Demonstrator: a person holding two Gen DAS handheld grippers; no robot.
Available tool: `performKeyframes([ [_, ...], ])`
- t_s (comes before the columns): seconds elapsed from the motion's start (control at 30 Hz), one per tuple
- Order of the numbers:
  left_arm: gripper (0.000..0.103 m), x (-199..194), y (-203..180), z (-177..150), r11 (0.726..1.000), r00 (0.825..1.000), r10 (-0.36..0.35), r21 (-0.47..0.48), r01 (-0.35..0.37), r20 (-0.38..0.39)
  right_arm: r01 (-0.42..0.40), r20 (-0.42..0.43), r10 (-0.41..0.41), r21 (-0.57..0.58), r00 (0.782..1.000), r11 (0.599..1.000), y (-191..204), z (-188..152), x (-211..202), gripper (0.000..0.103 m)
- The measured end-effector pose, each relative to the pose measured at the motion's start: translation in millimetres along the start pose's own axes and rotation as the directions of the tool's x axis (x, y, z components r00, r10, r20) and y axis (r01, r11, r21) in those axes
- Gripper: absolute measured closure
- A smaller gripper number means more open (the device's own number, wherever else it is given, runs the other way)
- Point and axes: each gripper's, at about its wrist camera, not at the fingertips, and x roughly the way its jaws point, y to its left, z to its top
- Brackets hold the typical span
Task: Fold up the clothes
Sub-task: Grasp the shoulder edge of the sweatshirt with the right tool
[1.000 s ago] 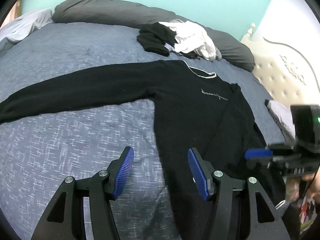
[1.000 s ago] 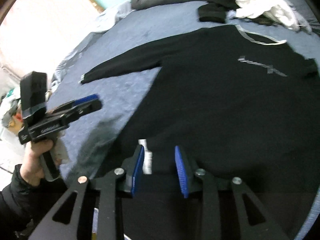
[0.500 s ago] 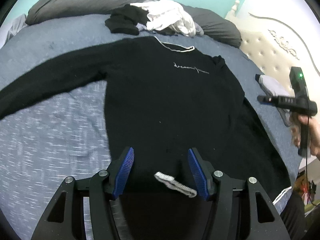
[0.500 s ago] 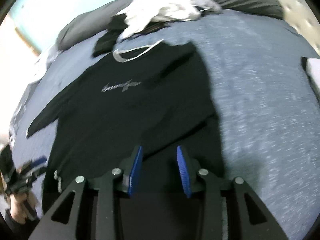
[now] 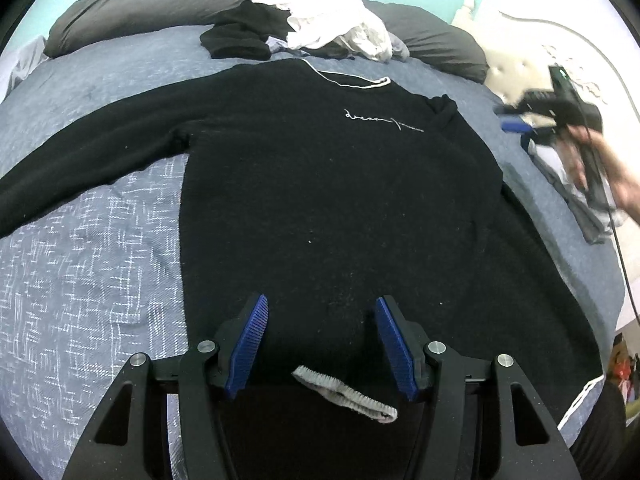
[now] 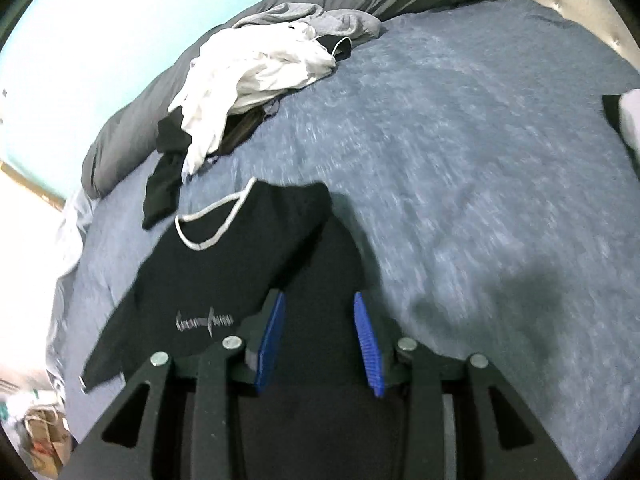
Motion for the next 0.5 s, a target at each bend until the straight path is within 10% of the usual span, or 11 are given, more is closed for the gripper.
performKeyframes([
  [0.5, 0.042, 11.4, -0.2, -5.1, 1.000, 1.000, -0.005, 0.021, 0.006, -0.024, -0.002, -0.014, 0.005, 0.204, 1.000, 0.979, -5.7, 46.1, 71.9, 0.067],
])
